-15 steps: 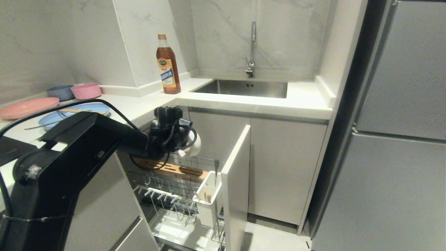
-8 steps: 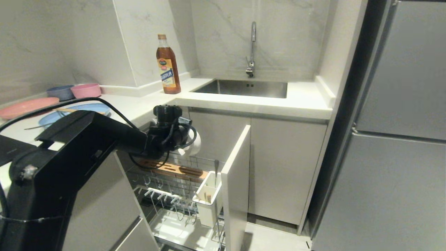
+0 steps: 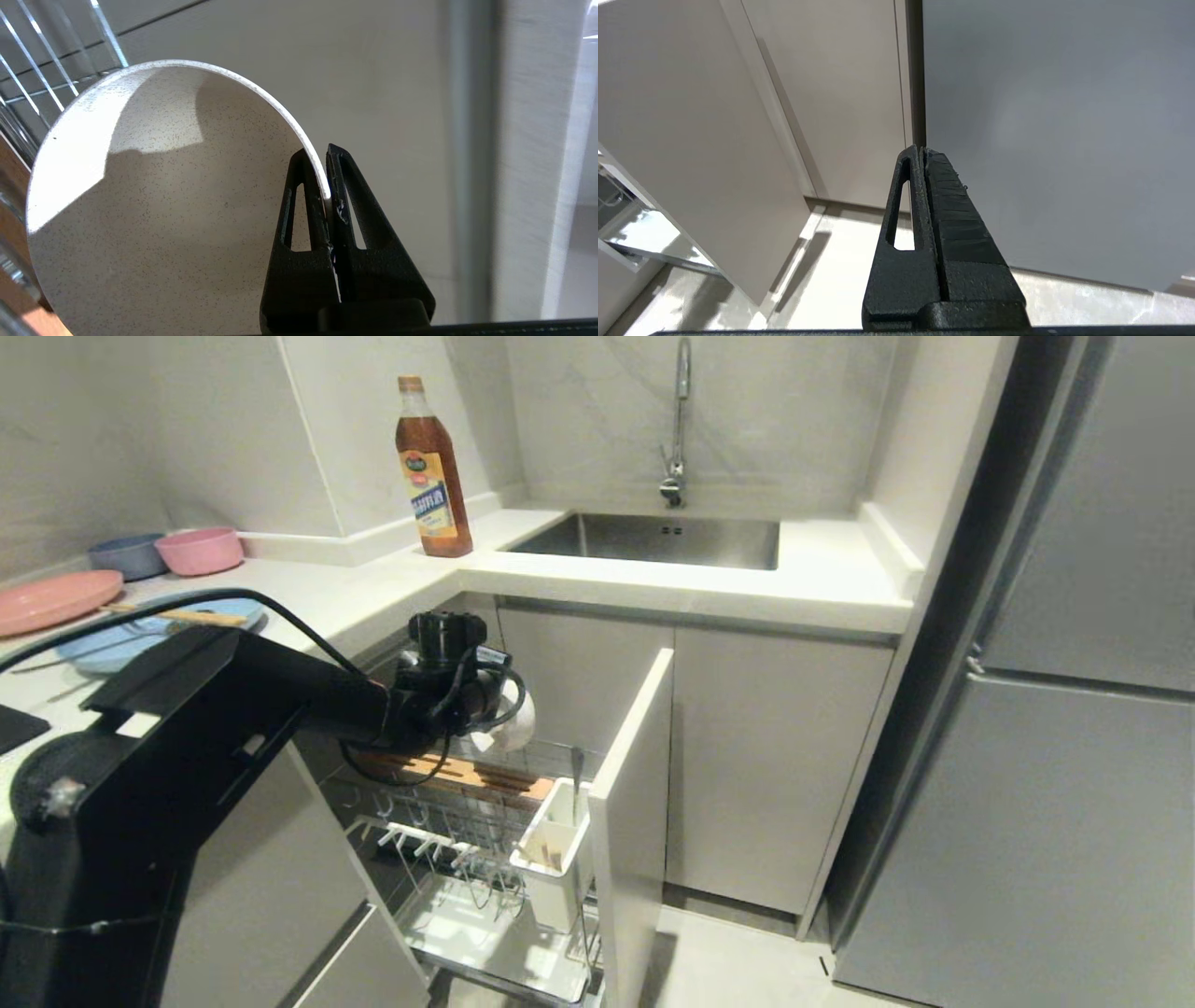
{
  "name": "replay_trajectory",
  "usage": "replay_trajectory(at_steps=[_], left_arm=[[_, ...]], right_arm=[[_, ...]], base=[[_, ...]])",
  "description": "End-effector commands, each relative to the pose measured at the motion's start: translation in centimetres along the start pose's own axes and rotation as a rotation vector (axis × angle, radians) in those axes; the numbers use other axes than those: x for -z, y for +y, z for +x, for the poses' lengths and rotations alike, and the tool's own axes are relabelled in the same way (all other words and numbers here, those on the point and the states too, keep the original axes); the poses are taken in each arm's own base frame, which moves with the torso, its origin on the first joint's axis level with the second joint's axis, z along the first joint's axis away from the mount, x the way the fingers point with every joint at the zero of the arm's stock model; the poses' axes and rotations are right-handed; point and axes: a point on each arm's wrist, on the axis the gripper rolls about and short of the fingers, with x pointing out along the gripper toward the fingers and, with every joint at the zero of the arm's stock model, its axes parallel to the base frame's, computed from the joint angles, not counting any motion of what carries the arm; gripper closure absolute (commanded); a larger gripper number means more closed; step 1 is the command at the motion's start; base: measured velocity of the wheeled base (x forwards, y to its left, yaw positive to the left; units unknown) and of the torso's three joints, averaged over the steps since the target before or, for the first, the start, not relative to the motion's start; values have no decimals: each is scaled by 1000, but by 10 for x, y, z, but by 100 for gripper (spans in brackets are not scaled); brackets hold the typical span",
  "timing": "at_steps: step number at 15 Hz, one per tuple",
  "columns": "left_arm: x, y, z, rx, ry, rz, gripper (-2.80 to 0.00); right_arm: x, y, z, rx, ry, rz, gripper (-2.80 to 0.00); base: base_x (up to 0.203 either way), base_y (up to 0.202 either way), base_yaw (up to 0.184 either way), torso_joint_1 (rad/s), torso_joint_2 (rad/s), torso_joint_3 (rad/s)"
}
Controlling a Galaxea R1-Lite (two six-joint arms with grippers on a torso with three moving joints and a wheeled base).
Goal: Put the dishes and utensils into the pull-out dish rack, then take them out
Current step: Pick up the bowl and place it in the cupboard
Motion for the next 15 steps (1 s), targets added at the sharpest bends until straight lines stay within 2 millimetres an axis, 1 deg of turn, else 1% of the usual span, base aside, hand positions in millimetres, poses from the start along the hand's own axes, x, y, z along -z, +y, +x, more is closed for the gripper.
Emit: replay_trajectory(at_steps=[1, 4, 5, 6, 10, 13, 15], left_arm=[[0, -2, -1, 5, -3, -8, 0], [-2, -7, -5, 19, -17, -16, 0], [-2, -11, -8, 30, -22, -24, 0], [-4, -20, -15, 47, -38, -32, 0], [-2, -31, -26, 64, -65, -36, 0], [-3, -33, -28, 58, -101, -38, 0], [-4, -36, -29, 64, -127, -46, 0]], right_arm=[[0, 0, 0, 0, 1, 0, 0], [0, 0, 0, 0, 1, 0, 0], [0, 0, 0, 1, 1, 0, 0], [0, 0, 0, -1, 1, 0, 0], [0, 0, 0, 0, 1, 0, 0], [0, 0, 0, -1, 1, 0, 0], [0, 0, 0, 1, 1, 0, 0]], base=[[0, 0, 0, 0, 0, -192], [0, 0, 0, 4, 4, -196], [0, 0, 0, 7, 3, -198], [0, 0, 0, -3, 7, -195], [0, 0, 0, 3, 1, -193], [0, 0, 0, 5, 3, -178], [0, 0, 0, 0, 1, -67]])
